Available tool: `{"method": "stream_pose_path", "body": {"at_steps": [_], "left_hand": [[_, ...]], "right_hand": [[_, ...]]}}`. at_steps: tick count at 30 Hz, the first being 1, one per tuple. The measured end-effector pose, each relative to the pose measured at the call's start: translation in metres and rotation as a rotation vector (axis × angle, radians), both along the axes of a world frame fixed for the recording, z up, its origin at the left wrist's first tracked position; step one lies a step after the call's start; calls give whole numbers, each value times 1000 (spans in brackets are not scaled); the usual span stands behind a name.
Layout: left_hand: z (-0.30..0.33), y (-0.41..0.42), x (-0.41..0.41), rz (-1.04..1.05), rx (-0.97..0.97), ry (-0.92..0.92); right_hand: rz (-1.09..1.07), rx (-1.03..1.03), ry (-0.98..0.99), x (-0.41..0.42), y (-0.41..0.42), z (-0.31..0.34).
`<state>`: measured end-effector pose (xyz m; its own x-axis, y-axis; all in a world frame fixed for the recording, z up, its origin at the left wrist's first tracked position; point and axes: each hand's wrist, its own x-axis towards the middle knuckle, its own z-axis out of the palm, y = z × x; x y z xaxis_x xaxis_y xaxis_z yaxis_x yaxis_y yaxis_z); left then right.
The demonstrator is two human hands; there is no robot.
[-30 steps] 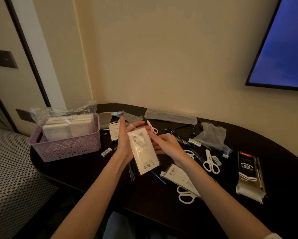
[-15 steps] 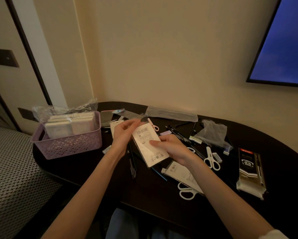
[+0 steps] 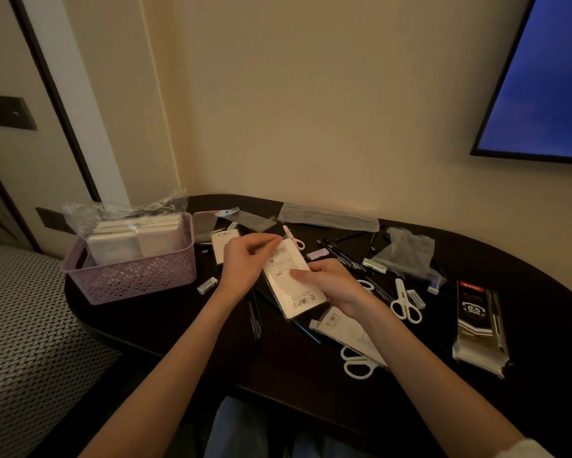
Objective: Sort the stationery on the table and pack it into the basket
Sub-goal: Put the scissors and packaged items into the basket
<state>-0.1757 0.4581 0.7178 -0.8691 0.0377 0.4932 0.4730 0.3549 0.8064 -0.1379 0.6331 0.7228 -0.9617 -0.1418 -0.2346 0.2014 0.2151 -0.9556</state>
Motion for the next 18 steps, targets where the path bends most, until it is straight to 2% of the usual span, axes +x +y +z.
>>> {"method": "stream_pose_path", "body": {"at_steps": [3,7,12,15,18], "left_hand": [[-2,-2,0,-21,-98,84],[-4,-3,1,-89,-153,35],[-3,0,8,-88,-128,24],[-5,2,7,-95,-139,36],[-8,4,7,-109,-178,61]], "right_hand": [[-14,-48,8,-1,2,-1],[-2,-140,-36,-2,6,0],[0,-248,-113,-5,5,-2],[14,-388,-132,-4,0,2],[-44,-350,-142,-9,-4,6]]}}
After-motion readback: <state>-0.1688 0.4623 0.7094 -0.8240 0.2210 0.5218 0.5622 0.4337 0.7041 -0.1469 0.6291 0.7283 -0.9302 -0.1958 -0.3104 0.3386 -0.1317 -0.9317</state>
